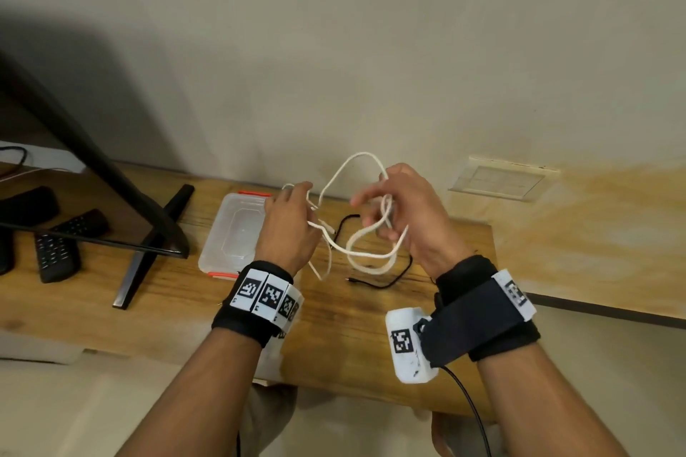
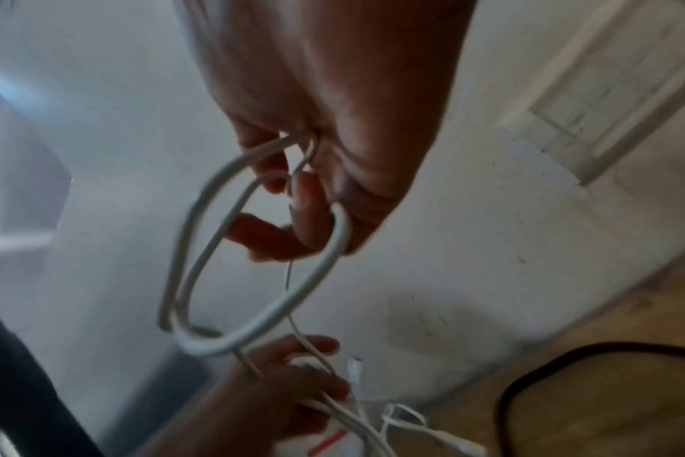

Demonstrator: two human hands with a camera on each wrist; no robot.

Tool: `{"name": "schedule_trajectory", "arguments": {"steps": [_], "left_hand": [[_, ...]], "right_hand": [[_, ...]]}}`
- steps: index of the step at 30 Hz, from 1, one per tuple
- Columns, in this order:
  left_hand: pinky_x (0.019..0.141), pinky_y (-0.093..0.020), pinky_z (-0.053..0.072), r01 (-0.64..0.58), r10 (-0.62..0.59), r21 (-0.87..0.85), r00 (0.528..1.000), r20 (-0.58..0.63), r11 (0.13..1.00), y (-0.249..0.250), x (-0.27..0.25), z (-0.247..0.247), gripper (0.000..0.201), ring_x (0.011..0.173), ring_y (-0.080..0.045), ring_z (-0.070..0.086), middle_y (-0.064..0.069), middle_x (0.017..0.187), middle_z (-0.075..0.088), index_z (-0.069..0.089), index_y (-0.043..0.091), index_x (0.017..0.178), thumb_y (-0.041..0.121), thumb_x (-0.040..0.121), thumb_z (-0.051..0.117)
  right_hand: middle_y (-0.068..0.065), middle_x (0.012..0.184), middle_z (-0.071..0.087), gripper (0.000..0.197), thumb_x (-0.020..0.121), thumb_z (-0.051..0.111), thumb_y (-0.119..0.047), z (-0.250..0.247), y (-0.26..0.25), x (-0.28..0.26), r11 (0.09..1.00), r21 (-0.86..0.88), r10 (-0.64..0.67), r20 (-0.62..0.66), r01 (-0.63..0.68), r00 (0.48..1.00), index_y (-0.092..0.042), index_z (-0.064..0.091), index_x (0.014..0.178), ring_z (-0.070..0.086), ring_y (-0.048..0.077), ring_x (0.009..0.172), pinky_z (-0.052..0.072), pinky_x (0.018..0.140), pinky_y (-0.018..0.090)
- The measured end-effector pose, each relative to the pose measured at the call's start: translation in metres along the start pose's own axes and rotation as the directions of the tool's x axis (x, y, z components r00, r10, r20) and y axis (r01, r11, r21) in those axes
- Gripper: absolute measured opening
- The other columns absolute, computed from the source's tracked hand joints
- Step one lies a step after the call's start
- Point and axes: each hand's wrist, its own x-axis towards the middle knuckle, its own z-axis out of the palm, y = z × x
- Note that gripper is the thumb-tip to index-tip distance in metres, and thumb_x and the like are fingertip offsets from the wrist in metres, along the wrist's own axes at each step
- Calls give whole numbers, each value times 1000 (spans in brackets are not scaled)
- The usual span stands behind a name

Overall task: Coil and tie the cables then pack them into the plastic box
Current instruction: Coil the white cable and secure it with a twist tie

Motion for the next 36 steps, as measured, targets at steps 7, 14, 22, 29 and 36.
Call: {"name": "schedule_trajectory", "arguments": {"steps": [7, 14, 22, 29, 36], "left_hand": [[88, -34, 39, -86, 87, 33, 996, -29, 996, 4, -1, 4, 39, 110, -29, 48, -6, 117, 60, 57, 13, 125, 25, 88, 65], [80, -28, 31, -102, 105, 47, 992, -68, 994, 15, -7, -5, 25, 109, -29, 43, -11, 114, 56, 63, 15, 114, 11, 89, 60], [85, -26, 33, 8, -18, -85, 992, -123, 996, 4, 7, -3, 34, 105, -29, 54, -7, 110, 63, 59, 12, 125, 11, 91, 57], [88, -41, 43, 94, -91, 43, 994, -63, 995, -1, 9, 0, 27, 111, -31, 48, -12, 113, 63, 66, 13, 117, 17, 98, 48], [99, -36, 44, 19, -17, -122, 1000, 20, 992, -1, 9, 1, 35, 118, -24, 52, -6, 121, 60, 59, 15, 129, 20, 94, 62]], "right_hand": [[7, 63, 62, 48, 95, 59, -51, 22, 24, -8, 847, -484, 302, 99, -219, 948, -4, 61, 107, 40, 9, 38, 34, 40, 18], [16, 74, 71, 24, 95, 68, -29, 22, 18, -13, 856, -480, 310, 173, -195, 935, -6, 64, 88, 36, 10, 37, 29, 37, 16], [4, 54, 54, 19, 94, 60, -12, 0, -5, -15, 985, 167, -11, 357, -52, 934, -4, 59, 77, 32, 5, 29, 18, 32, 20], [-3, 44, 45, 25, 89, 39, -17, -22, -22, -26, 845, 520, -132, 430, -126, 893, -12, 43, 64, 22, 8, 29, 15, 36, 24], [-2, 42, 43, 28, 89, 39, -18, -33, -19, -27, 787, 585, -120, 457, -196, 881, -13, 43, 62, 22, 10, 29, 17, 35, 23]]}}
